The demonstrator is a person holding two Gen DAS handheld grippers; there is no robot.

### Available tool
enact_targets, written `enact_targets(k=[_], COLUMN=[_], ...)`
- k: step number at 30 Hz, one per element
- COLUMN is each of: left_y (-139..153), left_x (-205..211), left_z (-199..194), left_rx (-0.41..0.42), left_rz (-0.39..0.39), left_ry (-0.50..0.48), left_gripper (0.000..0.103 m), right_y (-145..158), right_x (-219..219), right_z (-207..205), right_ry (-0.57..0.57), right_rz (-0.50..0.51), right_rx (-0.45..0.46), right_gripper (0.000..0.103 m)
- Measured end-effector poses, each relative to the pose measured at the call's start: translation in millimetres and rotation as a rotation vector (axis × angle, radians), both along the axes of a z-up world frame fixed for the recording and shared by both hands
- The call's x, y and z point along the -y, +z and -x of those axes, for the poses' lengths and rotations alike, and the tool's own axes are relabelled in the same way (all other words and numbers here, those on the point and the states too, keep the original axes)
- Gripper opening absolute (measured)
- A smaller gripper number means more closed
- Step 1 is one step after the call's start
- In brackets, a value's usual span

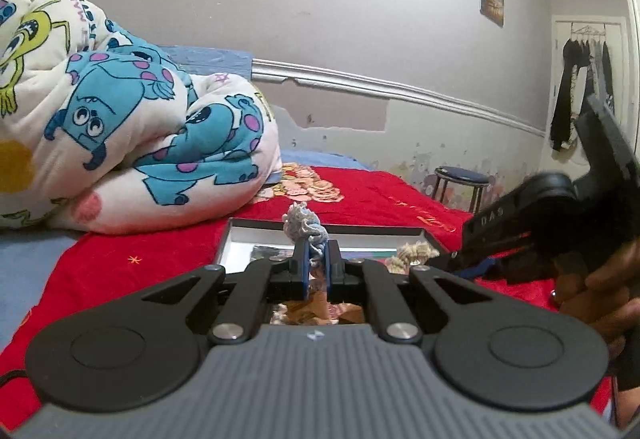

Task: Organize objects
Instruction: 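Lift the blue hair tie and cream scrunchie and carry them toward the box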

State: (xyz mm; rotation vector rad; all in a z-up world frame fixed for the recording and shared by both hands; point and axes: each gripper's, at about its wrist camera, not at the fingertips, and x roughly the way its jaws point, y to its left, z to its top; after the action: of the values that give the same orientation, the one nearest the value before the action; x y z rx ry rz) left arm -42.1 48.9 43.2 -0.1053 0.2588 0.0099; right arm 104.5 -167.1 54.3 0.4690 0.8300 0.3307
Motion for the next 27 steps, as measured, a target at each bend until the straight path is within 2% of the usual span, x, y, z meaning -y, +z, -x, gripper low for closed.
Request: enact_targets(k=[12,27], left_y=[5,7], left_x=[-26,-31], left_z=[-13,-26], left_rx=[0.011,0.025], left_rz=[0.041,0.024], left_ry=[0.009,0.008], left_gripper=[0.010,0.010], right_y=[9,14], right_x=[-29,-52], right_z=[-12,-20], right_ry=[0.013,0.020], right_rz=[0.010,0.028], right_rx=[0.023,0.033], right_gripper=[0.014,0.014])
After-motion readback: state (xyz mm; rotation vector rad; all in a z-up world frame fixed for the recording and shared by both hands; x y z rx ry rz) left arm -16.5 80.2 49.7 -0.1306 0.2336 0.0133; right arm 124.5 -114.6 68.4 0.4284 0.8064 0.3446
